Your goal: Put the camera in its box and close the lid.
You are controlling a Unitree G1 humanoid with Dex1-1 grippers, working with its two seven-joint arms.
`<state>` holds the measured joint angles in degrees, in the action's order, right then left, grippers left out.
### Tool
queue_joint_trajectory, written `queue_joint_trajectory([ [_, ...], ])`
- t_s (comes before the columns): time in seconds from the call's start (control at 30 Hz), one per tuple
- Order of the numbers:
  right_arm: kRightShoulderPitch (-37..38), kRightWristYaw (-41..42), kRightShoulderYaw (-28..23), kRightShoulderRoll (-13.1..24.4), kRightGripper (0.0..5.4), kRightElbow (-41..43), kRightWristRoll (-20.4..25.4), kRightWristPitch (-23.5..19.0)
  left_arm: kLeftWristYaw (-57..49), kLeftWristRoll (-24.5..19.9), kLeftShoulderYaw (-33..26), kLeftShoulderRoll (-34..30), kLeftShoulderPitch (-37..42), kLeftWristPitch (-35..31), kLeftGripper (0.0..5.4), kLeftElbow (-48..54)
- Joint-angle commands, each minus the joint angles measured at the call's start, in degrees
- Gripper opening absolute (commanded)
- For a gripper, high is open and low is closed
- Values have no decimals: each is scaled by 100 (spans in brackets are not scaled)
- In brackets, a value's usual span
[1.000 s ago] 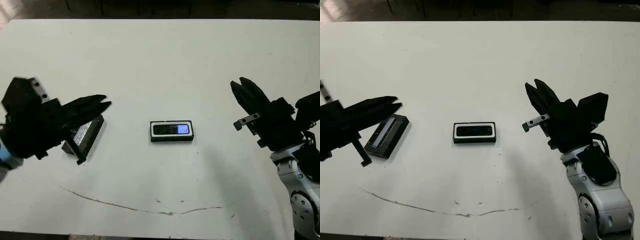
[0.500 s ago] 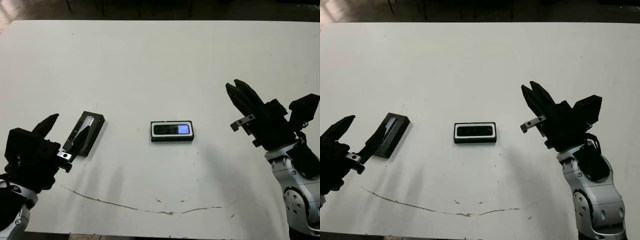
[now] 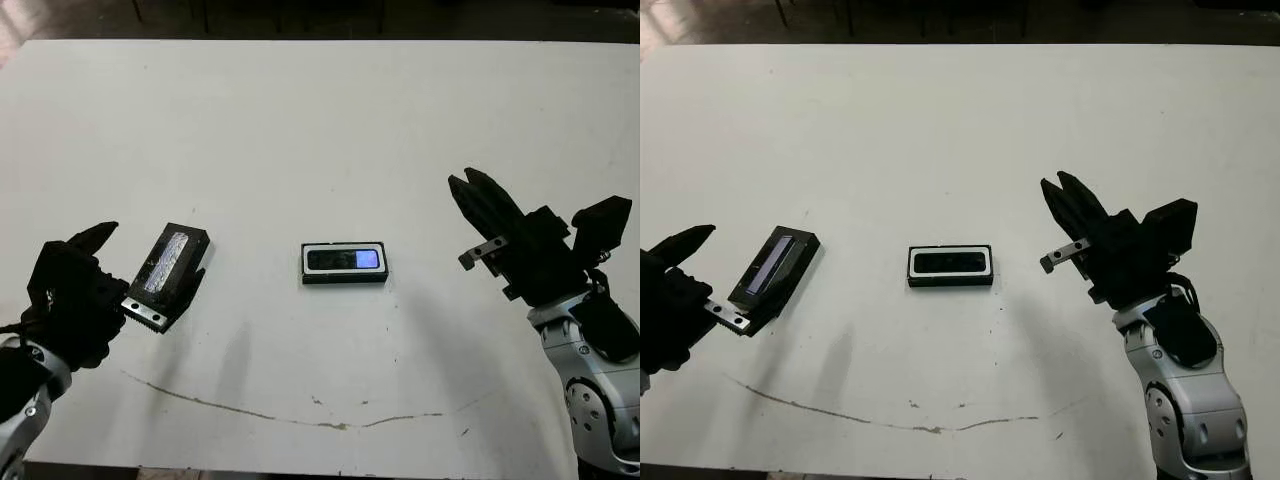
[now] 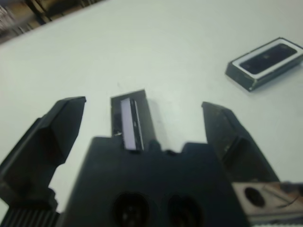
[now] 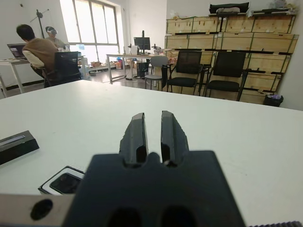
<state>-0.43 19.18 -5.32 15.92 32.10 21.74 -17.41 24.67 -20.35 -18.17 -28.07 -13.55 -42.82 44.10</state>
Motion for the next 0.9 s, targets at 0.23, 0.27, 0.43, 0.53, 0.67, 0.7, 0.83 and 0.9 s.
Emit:
queue_joint_trajectory([
  [0.23, 136, 20, -25, 64, 0, -57, -36, 0, -228, -436, -18, -24, 111, -784, 537, -127],
  [0.27, 144, -6, -23, 73, 0, -33, -55, -33, -258, -398, 24, -33, 91, -756, 537, -129],
  [0.43, 158, 21, -33, 88, 0, -19, -30, -31, -569, -287, 150, 76, 51, -737, 537, -113],
  [0.53, 177, -3, -45, 115, 0, 28, -3, -125, -689, -230, 206, 136, 3, -640, 537, -141],
  [0.67, 189, 27, -54, 137, 0, 27, 64, -130, -783, -94, 298, 173, -104, -526, 537, -116],
  [0.7, 189, 13, -54, 142, 0, 45, 76, -160, -791, -63, 322, 163, -123, -497, 537, -118],
  [0.83, 180, 46, -45, 164, 0, 46, 96, -139, -676, -57, 377, 116, -199, -360, 537, -201],
  [0.9, 181, 52, -55, 169, 0, 41, 149, -160, -636, 7, 439, 85, -253, -231, 537, -244],
])
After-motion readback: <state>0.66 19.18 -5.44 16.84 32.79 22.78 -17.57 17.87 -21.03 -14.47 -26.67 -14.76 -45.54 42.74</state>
